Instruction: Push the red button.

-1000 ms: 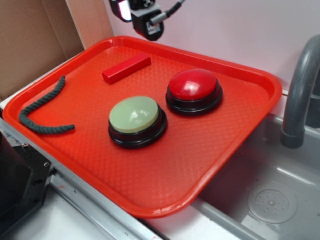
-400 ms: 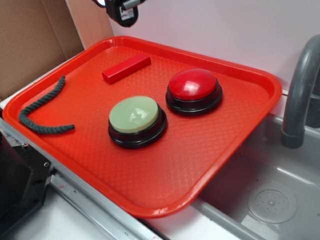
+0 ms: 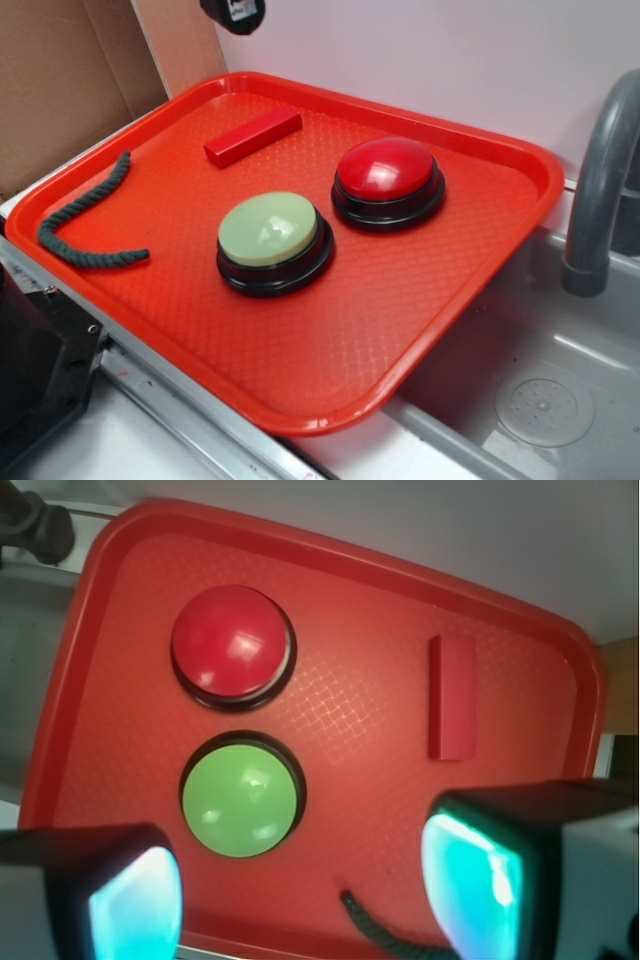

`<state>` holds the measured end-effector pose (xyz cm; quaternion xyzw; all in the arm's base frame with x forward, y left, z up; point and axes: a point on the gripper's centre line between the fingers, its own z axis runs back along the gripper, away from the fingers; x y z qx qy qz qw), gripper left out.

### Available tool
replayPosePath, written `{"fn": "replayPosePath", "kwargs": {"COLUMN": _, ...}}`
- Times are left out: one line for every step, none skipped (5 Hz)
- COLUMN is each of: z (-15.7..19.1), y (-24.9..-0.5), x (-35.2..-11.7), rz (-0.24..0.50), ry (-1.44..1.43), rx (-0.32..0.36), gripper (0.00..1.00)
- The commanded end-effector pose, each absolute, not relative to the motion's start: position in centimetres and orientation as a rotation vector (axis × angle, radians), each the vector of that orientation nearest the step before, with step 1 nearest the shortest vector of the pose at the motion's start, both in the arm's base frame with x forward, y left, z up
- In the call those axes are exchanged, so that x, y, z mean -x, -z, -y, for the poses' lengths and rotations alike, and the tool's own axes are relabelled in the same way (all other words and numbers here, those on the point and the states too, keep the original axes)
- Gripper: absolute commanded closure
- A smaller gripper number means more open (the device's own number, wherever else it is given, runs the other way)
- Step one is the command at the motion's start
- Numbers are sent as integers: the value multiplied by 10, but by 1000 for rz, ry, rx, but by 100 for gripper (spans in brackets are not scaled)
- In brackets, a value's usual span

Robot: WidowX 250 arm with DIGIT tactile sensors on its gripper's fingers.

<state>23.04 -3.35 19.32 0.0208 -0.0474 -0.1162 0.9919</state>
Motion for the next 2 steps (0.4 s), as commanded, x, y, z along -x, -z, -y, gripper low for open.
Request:
{"fn": "replayPosePath", "kwargs": {"z": 32, "y": -213, "x": -228, "rz": 169, "ry": 233, "rx": -19, "gripper": 0}}
{"fn": "replayPosePath", "kwargs": {"z": 32, "y": -213, "x": -227, "rz": 173, "ry": 227, "rx": -16, "gripper": 0}}
